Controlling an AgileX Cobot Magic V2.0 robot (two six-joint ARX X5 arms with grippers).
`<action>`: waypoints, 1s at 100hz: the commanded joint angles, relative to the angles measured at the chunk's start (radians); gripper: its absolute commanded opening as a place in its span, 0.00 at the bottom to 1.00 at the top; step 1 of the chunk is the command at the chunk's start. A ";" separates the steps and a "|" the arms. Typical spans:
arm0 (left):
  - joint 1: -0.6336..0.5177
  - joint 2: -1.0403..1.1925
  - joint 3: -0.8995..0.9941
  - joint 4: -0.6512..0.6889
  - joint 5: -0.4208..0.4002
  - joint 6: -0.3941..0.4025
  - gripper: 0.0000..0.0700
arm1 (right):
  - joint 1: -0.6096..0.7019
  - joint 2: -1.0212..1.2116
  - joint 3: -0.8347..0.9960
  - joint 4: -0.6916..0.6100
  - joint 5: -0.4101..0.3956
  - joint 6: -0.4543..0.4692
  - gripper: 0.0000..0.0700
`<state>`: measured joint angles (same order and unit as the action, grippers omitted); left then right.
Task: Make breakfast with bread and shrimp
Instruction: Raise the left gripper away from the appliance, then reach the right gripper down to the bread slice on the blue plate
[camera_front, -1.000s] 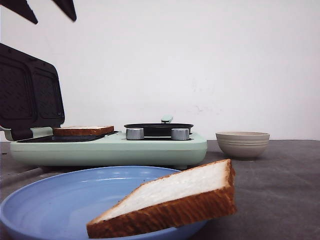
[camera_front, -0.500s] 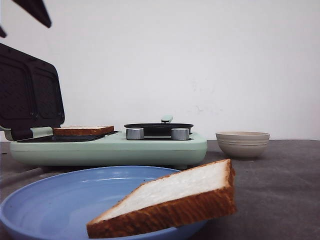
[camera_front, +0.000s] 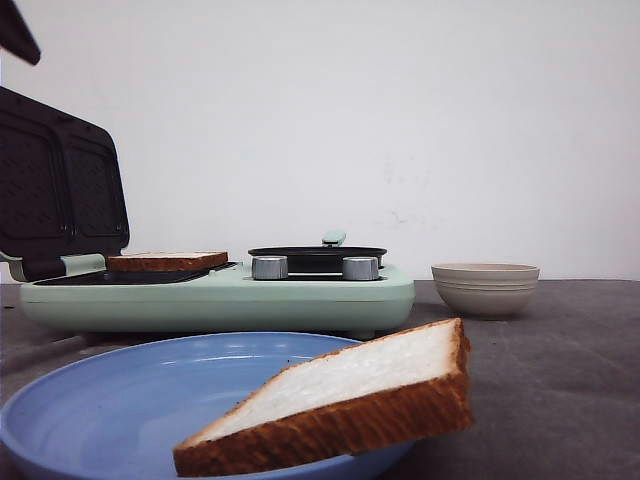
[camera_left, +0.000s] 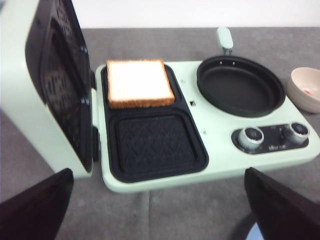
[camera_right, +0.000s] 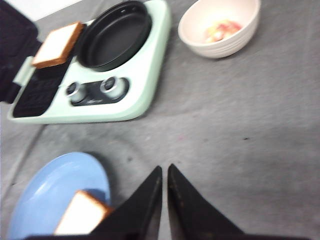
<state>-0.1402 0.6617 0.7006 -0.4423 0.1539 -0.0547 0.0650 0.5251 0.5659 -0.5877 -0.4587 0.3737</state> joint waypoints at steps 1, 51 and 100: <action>-0.002 -0.017 0.000 0.007 -0.003 -0.025 1.00 | 0.009 0.003 0.011 0.003 -0.024 0.040 0.19; -0.002 -0.063 -0.020 -0.069 0.009 -0.037 1.00 | 0.218 0.177 -0.042 0.028 -0.166 0.194 0.31; -0.002 -0.065 -0.020 -0.069 0.015 -0.037 1.00 | 0.465 0.461 -0.042 0.171 -0.169 0.200 0.45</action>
<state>-0.1406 0.5953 0.6773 -0.5213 0.1638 -0.0891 0.5095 0.9588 0.5194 -0.4351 -0.6254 0.5667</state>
